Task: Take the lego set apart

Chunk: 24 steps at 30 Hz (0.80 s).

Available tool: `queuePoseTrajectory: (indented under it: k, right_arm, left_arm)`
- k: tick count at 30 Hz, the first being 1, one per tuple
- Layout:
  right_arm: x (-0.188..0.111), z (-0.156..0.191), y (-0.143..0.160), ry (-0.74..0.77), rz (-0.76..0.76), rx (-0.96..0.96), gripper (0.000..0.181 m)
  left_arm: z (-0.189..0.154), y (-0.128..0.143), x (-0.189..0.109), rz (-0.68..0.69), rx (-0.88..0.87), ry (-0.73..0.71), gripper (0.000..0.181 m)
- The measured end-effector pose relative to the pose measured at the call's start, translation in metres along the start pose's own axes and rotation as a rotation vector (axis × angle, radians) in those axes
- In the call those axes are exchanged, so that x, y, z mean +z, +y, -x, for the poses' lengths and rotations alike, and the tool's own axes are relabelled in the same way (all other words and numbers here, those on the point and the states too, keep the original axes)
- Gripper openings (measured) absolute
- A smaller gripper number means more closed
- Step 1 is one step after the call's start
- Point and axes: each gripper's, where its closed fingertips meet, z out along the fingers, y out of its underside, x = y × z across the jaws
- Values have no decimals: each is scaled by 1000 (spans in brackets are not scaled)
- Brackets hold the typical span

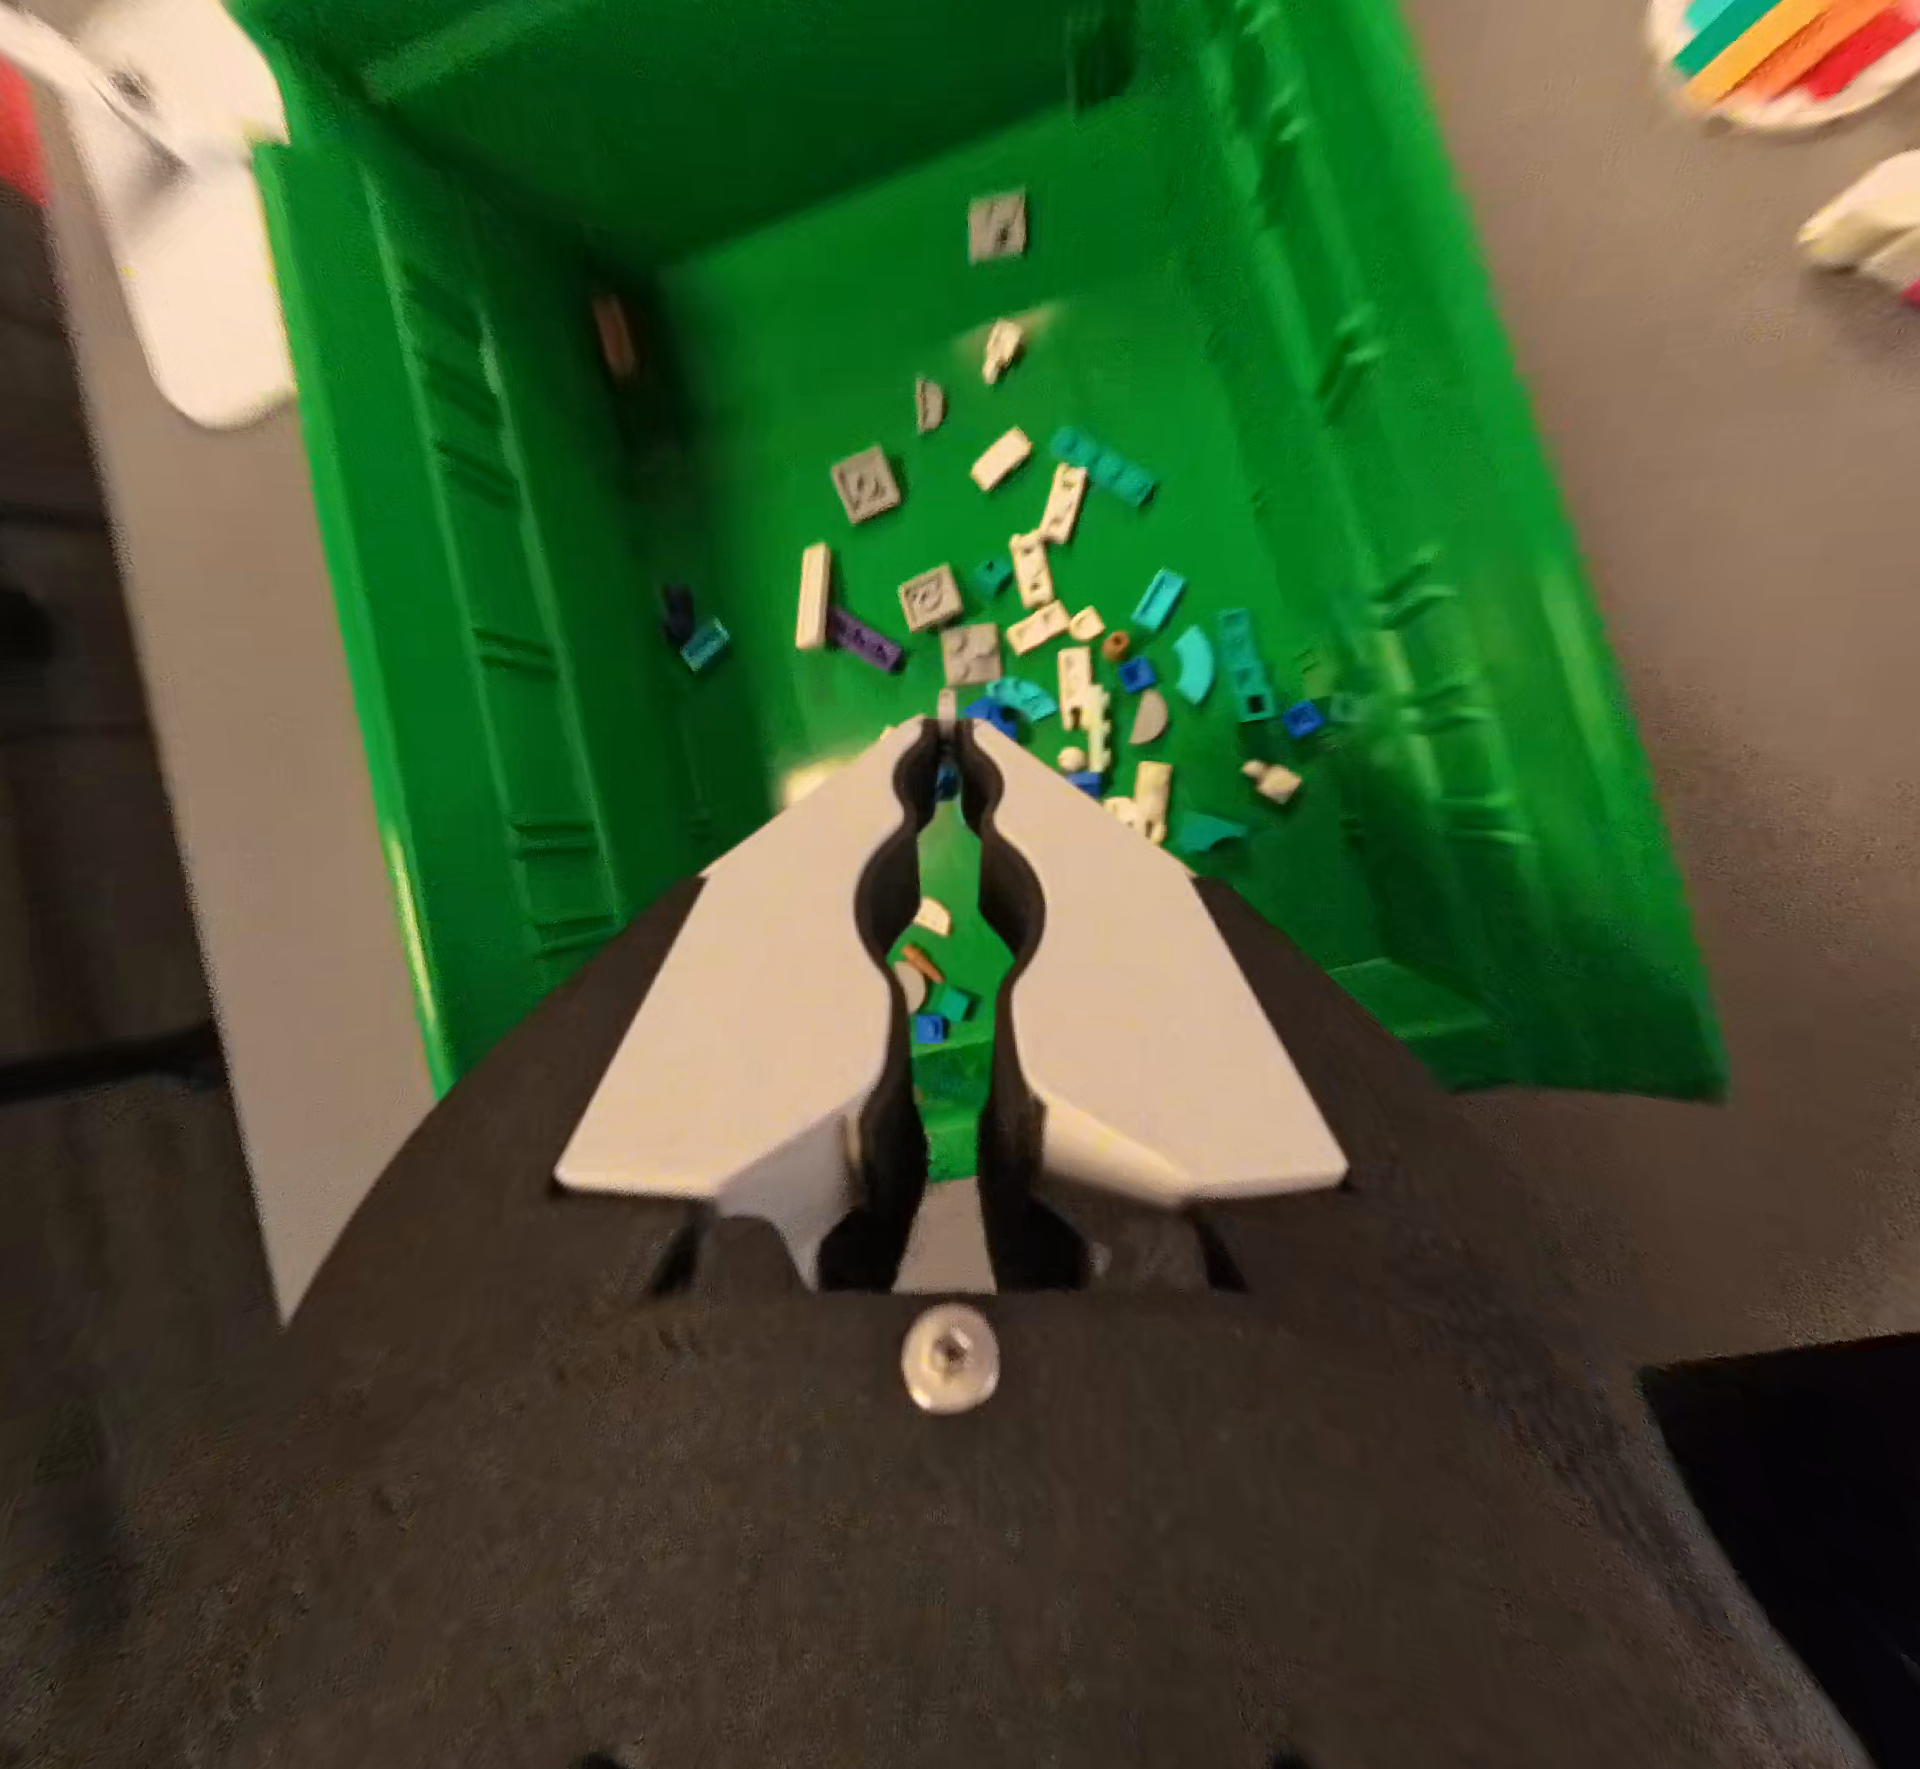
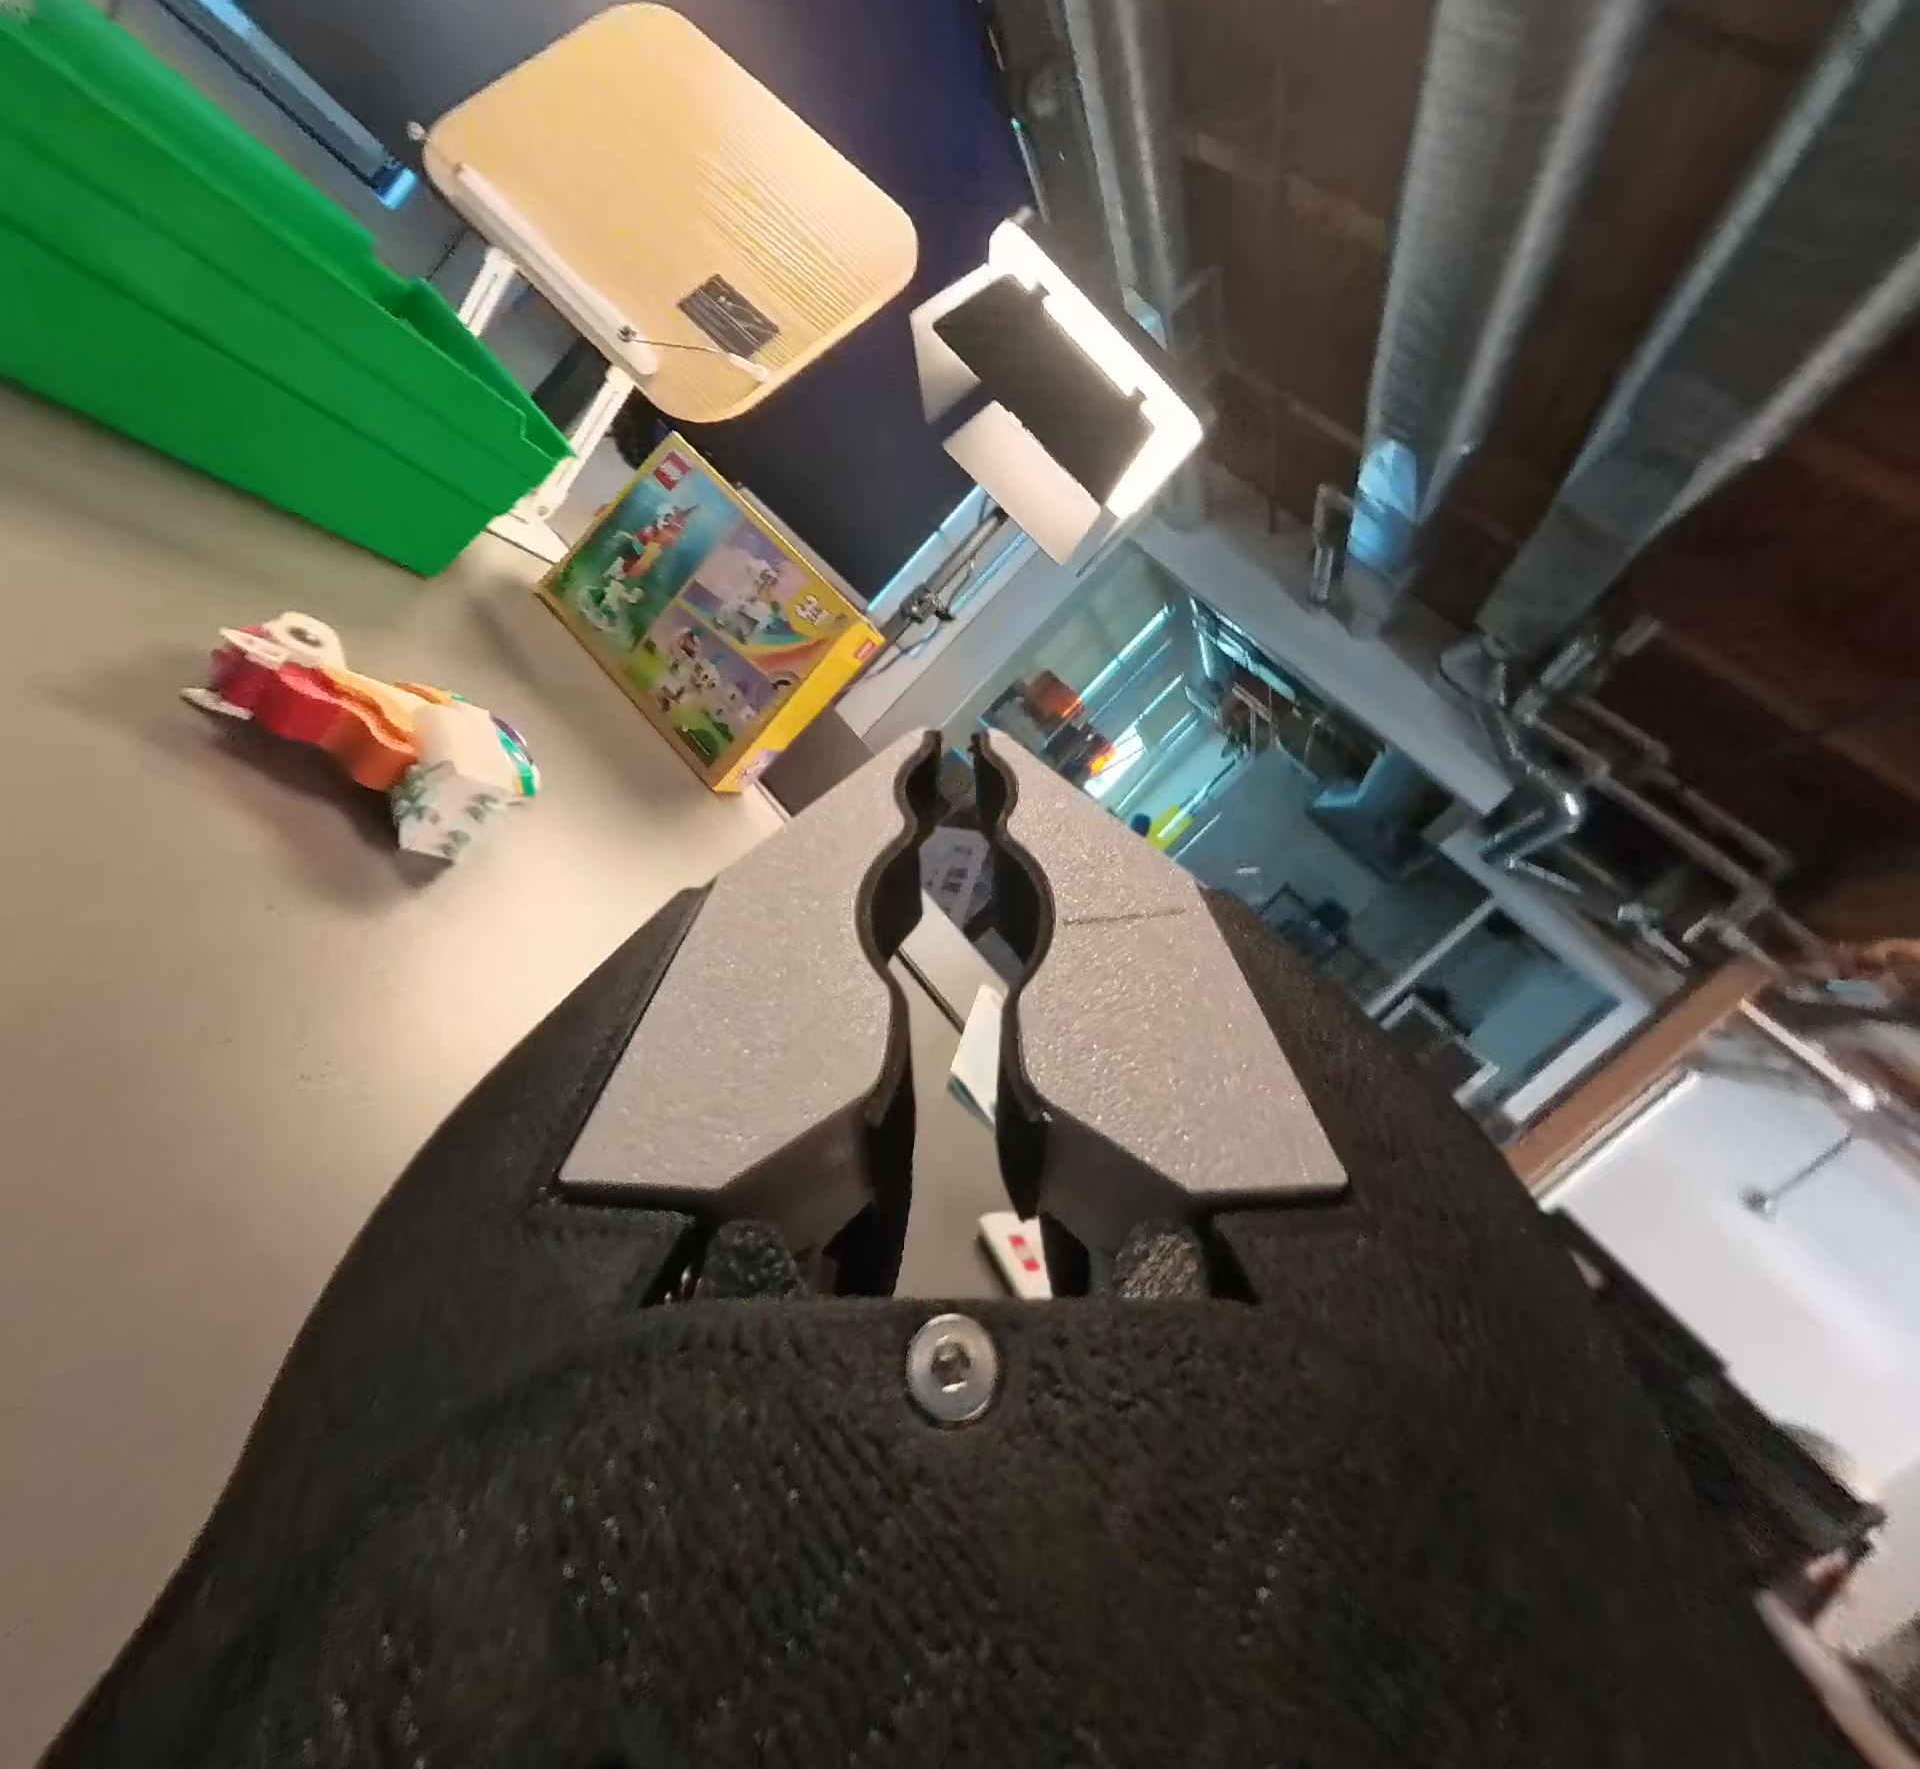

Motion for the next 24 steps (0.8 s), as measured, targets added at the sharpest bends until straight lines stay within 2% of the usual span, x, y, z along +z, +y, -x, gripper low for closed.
queuePoseTrajectory:
  k: [4,9,13,15,18,21,22,24]
  right_arm:
    - [1,-5,10,11,31,49,4]
    - [0,-6,15,17,53,41,4]
    - [-2,-17,24,37,84,58,5]
    - [-5,-26,30,35,102,106,8]
    - [-9,-41,46,43,142,229,12]
    - [-14,-55,59,70,163,331,16]
    - [-15,-58,62,77,169,355,18]
    - [-17,-61,66,84,179,389,19]
  left_arm:
    - [33,24,34,171,-122,-9,2]
    - [36,40,62,272,-255,72,7]
    - [36,48,72,309,-304,72,29]
    - [37,44,71,264,-317,65,40]
    - [37,26,58,128,-286,5,36]
    - [35,1,30,-63,-202,-121,36]
    - [35,-4,21,-98,-169,-169,37]
    - [37,-2,13,-85,-138,-237,49]
